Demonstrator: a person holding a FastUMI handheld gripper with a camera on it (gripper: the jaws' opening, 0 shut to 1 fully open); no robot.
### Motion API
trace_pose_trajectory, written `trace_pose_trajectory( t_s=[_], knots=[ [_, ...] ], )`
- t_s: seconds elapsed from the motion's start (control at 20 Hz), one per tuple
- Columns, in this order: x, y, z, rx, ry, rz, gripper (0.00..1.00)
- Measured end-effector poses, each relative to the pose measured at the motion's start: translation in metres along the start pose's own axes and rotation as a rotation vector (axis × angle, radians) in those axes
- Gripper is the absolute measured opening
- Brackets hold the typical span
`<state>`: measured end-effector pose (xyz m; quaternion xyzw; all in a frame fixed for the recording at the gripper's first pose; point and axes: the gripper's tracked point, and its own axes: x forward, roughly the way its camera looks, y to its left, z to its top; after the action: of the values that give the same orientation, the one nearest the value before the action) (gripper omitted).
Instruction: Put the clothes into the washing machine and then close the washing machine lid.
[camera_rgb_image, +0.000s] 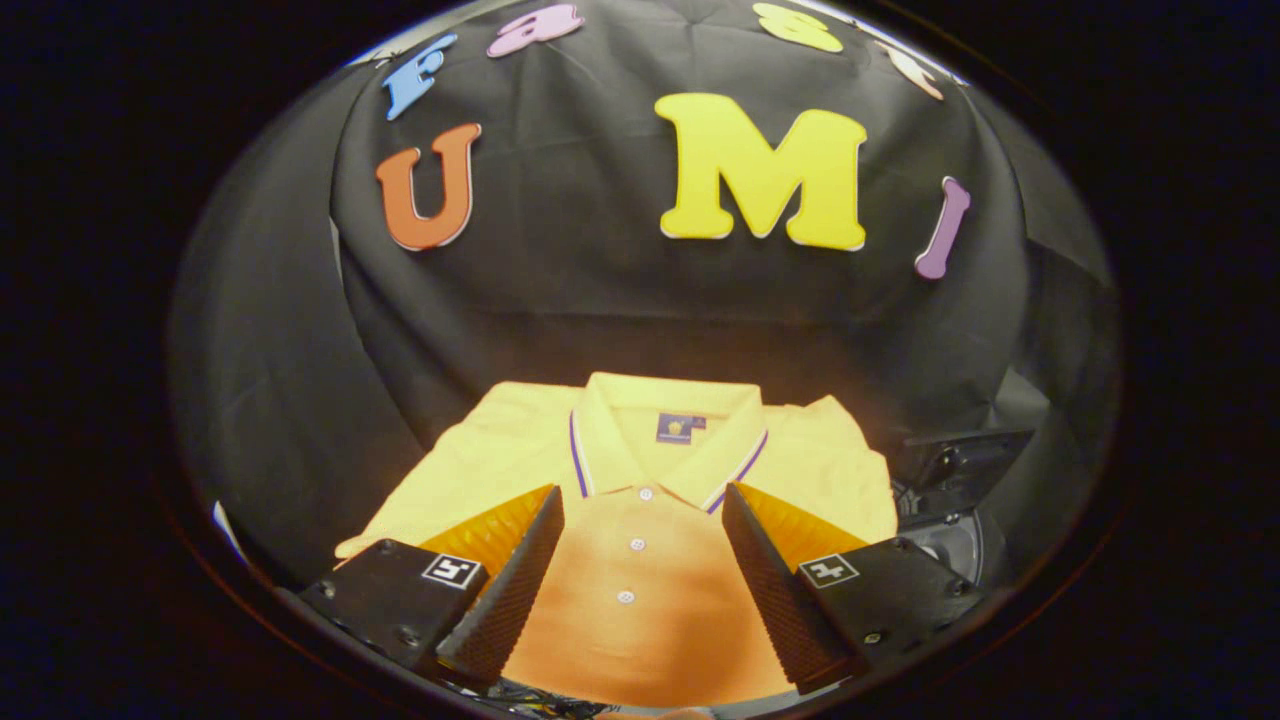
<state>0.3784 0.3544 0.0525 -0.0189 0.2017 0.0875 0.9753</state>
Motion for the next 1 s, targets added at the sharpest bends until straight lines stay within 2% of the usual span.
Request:
trace_pose_trajectory(
  t_s=[0.2,0.25,0.3,0.6,0.7,0.75,0.8,0.95,1.0],
  knots=[
    [0.022,-0.009,-0.031,0.025,0.130,-0.061,1.00],
    [0.021,-0.008,-0.023,0.048,0.089,-0.066,1.00],
    [0.027,-0.007,-0.029,0.045,0.137,-0.067,1.00],
    [0.030,-0.010,-0.025,0.070,0.181,-0.082,0.97],
    [0.030,-0.007,-0.025,0.032,0.217,-0.055,0.95],
    [0.031,-0.007,-0.024,0.013,0.215,-0.040,0.88],
    [0.032,-0.007,-0.023,0.014,0.213,-0.019,0.86],
    [0.030,-0.023,-0.020,0.049,0.153,0.007,0.32],
    [0.030,-0.021,-0.023,0.023,0.140,0.028,0.19]
  ],
)
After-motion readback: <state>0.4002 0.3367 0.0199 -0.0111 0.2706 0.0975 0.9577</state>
